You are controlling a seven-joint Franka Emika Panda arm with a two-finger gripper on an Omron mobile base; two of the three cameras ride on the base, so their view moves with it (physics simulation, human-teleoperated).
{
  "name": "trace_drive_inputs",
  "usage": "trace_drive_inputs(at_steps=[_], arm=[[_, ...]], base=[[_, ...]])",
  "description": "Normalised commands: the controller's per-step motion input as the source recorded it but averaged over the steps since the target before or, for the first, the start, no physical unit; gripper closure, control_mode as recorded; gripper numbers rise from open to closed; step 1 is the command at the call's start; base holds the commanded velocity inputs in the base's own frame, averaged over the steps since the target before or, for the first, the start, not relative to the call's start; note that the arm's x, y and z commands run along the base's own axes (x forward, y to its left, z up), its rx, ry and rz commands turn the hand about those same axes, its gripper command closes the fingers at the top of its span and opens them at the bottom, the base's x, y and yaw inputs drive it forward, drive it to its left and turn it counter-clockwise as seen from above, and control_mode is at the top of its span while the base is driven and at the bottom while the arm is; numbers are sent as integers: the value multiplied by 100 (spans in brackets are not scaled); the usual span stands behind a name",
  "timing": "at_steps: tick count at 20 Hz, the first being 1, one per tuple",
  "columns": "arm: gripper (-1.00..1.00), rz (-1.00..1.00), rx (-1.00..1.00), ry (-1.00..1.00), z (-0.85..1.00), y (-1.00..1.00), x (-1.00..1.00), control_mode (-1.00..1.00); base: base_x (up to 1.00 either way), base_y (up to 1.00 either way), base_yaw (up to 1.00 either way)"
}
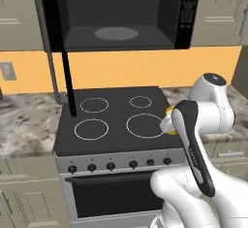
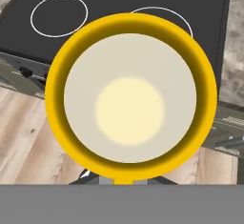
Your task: Pick the mug from the counter and place it inside the microwave. Then close the microwave.
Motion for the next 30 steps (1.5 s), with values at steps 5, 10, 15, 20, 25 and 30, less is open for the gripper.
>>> trace_drive_inputs(at_steps=[5,10,15,20,25,30], arm=[[100,0,0,0,0,0,0,100],[100,0,0,0,0,0,0,100],[100,0,0,0,0,0,0,100],[100,0,0,0,0,0,0,100],[100,0,0,0,0,0,0,100],[100,0,0,0,0,0,0,100]], base=[[11,39,-24],[36,40,-22],[53,16,-20],[26,19,-16],[0,28,-3],[0,22,0]])
